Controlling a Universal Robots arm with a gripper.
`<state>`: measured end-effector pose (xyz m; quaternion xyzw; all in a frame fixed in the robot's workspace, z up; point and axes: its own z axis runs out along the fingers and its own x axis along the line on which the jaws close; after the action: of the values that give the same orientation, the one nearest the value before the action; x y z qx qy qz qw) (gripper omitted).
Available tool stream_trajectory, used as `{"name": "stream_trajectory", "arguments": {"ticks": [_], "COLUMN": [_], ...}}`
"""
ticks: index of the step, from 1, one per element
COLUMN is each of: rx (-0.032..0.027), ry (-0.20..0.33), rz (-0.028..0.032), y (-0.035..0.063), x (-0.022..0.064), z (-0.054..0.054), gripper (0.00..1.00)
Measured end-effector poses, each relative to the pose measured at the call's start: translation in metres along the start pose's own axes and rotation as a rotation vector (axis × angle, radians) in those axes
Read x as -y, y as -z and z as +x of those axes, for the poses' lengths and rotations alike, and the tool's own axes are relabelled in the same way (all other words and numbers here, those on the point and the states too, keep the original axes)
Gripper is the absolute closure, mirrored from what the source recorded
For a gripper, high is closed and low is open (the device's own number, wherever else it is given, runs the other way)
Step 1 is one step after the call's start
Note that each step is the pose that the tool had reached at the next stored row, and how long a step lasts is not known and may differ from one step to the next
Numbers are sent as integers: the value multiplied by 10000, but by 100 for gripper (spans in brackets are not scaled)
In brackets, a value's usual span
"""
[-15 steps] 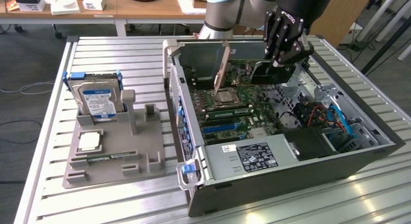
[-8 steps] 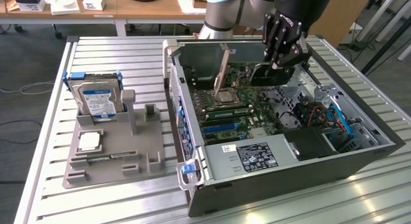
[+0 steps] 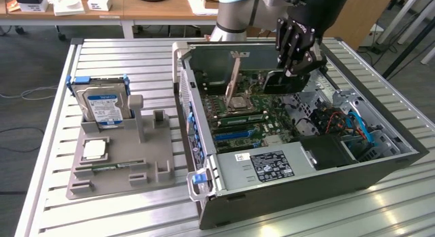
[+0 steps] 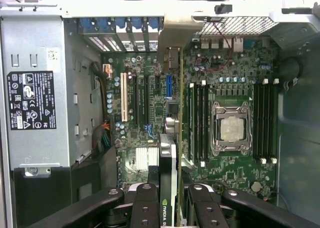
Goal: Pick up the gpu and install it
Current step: 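Insert the gpu into the slot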
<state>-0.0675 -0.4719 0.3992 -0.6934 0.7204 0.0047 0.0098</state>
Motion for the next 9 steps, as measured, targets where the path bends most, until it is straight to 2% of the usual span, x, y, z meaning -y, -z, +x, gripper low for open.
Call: {"name": "stream_trajectory", "arguments": {"ticks": [4,9], "rx": [3,6], "ry": [2,3], "rz": [115,119], "y": [-48,-115], "x": [-31,-31], "z": [2,-6], "gripper": [73,73]}}
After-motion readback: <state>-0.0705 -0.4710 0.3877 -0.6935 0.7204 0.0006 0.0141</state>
